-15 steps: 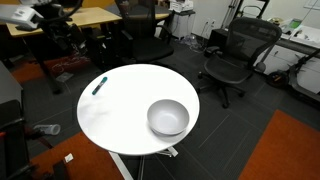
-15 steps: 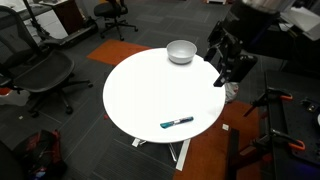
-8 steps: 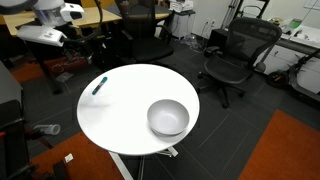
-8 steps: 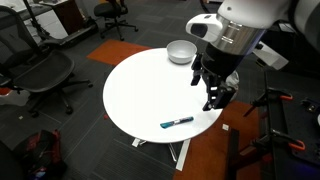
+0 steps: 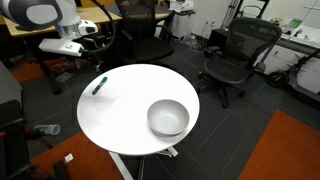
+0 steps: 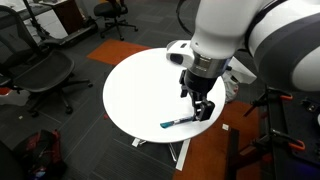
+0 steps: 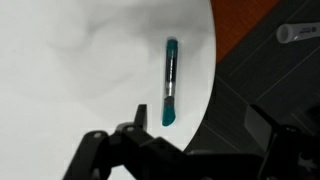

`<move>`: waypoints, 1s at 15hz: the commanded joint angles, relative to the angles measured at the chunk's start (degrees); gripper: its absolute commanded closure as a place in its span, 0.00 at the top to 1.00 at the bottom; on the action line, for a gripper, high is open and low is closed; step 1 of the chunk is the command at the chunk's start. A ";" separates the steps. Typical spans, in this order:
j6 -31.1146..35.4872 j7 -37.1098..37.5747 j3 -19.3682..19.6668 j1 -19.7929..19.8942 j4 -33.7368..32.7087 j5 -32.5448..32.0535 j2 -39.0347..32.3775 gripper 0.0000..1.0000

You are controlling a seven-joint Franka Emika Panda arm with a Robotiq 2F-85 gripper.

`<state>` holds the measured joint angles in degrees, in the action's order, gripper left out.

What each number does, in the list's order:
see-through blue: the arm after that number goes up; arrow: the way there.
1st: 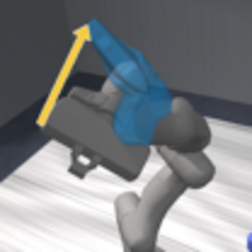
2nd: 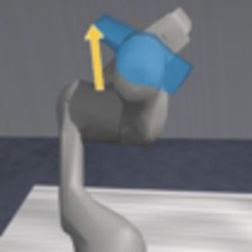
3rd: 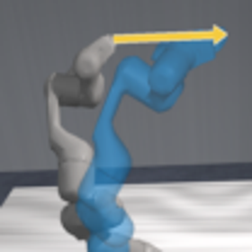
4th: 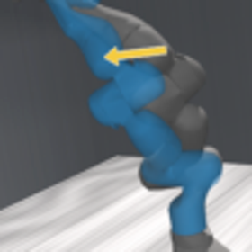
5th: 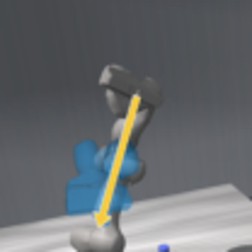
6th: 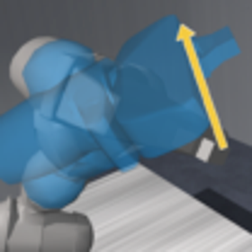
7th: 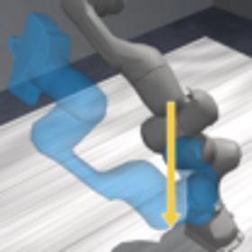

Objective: Put the marker in the bowl

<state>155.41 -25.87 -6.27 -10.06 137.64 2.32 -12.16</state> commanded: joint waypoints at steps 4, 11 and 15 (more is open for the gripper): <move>2.73 0.01 -2.82 3.43 -4.50 -4.18 -6.88 1.00; 4.16 1.19 -3.20 3.94 -7.99 -7.32 -12.41 1.00; 5.45 1.91 -2.74 3.67 -9.46 -9.70 -15.00 1.00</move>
<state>159.21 -25.53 -8.67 -7.04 129.82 -4.85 -24.99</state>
